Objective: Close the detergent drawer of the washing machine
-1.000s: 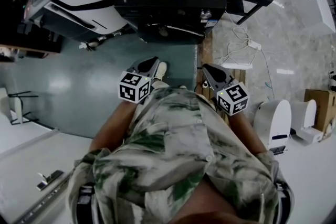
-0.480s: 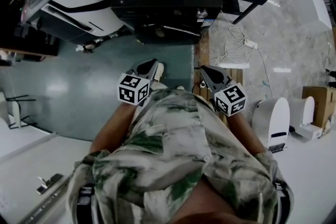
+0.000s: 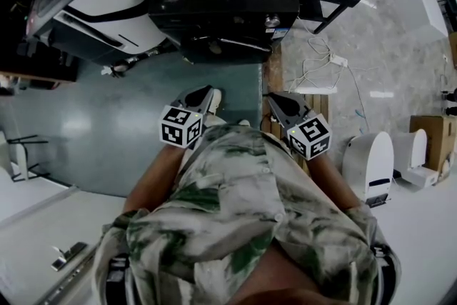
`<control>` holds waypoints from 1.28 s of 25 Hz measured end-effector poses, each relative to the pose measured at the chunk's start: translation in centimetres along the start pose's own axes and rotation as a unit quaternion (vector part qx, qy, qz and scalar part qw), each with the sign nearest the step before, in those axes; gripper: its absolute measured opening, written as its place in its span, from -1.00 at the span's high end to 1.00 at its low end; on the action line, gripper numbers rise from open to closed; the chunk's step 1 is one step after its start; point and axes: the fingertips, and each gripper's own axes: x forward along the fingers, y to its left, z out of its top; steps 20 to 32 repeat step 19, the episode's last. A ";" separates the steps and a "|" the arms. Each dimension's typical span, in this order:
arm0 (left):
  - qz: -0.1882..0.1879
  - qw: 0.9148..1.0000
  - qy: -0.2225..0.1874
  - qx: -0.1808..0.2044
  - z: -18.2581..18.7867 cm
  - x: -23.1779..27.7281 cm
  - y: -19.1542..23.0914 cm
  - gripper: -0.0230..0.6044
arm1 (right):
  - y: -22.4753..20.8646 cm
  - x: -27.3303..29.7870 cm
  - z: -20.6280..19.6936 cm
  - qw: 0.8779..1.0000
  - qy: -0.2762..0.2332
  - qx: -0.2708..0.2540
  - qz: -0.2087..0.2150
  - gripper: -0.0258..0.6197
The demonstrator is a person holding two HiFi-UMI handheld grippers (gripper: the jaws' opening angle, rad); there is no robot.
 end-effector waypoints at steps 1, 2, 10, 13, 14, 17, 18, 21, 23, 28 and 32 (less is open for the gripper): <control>0.000 1.000 0.000 -0.001 0.0 0.0 0.1 0.84 | 0.0 0.1 0.0 1.000 0.001 0.000 0.001 0.85; 0.001 1.000 0.000 -0.001 0.0 0.0 0.2 0.84 | 0.0 0.2 0.0 1.000 0.002 -0.001 0.002 0.85; 0.002 1.000 0.000 -0.006 -0.1 0.1 0.8 0.84 | 0.0 0.9 0.4 1.000 0.006 -0.008 0.008 0.85; 0.001 1.000 0.000 -0.006 0.3 0.4 1.1 0.84 | -0.3 1.1 0.7 1.000 0.008 -0.010 0.008 0.85; 0.000 1.000 0.000 -0.007 0.4 0.6 1.1 0.84 | -0.4 1.1 0.9 1.000 0.007 -0.012 0.007 0.85; -0.002 1.000 0.001 -0.005 0.8 0.9 1.2 0.84 | -0.7 1.2 1.3 1.000 0.004 -0.018 0.006 0.85; -0.002 1.000 0.001 -0.004 0.9 1.0 1.2 0.84 | -0.8 1.2 1.3 1.000 0.006 -0.018 0.006 0.85; -0.003 1.000 0.002 -0.003 1.0 1.1 1.2 0.84 | -0.9 1.1 1.3 1.000 0.007 -0.018 0.005 0.85; -0.003 1.000 0.002 -0.003 1.0 1.1 1.2 0.84 | -0.9 1.1 1.3 1.000 0.007 -0.018 0.005 0.85; -0.003 1.000 0.002 -0.003 1.0 1.1 1.2 0.84 | -0.9 1.1 1.3 1.000 0.007 -0.018 0.005 0.85; -0.003 1.000 0.002 -0.003 1.0 1.1 1.2 0.84 | -0.9 1.1 1.3 1.000 0.007 -0.018 0.005 0.85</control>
